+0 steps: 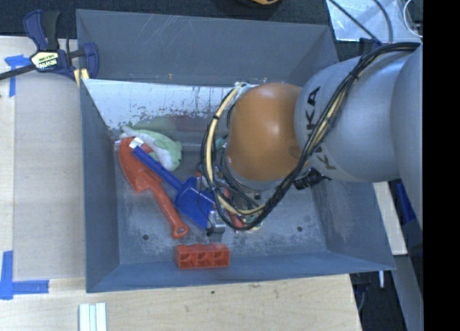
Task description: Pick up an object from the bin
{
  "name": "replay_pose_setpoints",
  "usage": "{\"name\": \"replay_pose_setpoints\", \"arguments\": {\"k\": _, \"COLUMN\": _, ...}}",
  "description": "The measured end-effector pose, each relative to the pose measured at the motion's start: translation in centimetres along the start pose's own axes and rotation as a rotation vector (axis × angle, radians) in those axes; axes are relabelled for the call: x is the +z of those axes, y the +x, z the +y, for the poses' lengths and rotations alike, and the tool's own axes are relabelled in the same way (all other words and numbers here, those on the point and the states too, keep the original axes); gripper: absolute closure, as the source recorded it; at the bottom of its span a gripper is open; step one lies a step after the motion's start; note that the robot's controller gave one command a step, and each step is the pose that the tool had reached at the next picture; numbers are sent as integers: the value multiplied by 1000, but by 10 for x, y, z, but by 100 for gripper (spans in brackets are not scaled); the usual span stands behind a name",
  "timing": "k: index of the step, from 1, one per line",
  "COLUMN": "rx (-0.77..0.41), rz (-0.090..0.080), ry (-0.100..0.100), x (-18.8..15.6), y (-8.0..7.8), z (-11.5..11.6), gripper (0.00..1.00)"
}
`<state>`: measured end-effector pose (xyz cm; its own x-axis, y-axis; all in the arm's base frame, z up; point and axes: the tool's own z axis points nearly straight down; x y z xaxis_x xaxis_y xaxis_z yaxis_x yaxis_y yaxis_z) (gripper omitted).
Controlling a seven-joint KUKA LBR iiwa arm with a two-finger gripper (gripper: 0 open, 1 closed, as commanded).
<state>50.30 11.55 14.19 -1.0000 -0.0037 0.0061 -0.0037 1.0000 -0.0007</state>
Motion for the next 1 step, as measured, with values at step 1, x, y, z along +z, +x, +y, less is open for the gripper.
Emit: {"name": "replay_pose_setpoints", "arguments": {"k": 1, "rx": 4, "rz": -8, "ry": -1, "x": -5, "y": -2, "z": -1, "gripper": 0}}
